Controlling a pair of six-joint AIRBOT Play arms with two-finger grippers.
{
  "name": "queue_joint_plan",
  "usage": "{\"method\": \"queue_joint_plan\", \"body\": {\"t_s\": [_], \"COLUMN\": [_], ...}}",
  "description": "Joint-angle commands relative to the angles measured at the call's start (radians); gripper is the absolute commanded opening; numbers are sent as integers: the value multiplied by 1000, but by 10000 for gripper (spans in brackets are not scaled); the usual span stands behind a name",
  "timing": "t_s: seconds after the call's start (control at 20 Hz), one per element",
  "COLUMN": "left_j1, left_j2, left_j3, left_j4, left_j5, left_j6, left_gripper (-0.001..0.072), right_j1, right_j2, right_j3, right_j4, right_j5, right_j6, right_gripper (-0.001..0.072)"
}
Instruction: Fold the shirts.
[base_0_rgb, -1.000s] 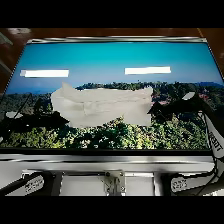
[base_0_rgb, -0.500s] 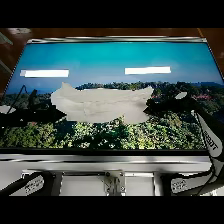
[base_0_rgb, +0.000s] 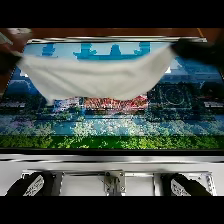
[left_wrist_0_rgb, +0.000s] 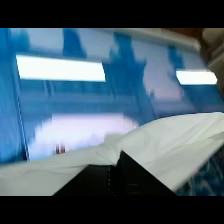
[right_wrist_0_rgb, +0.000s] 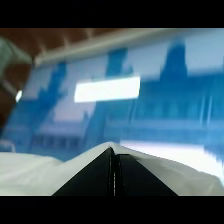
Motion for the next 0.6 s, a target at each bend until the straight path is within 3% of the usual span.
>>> {"method": "queue_joint_plan", "body": {"t_s": [0.0,0.15,0.25,0.55], "left_j1": [1,1,1,1], "left_j2": [109,142,173,190], "left_j3": [344,489,497,474], "left_j4": [34,152,203,284], "left_j5": [196,177,111,-291], "left_j6": [-65,-196,-241,-299], "left_gripper": [34,34,34,34], "right_j1": [1,1,1,1], "right_j2": [150,198,244,288], "right_j3": [351,512,512,512], "right_j4": [-143,-286,-323,-354], "right_j5": [-87,-46,-16,160], "right_j6": [82,188,198,198], "right_gripper": [64,64,64,65]}}
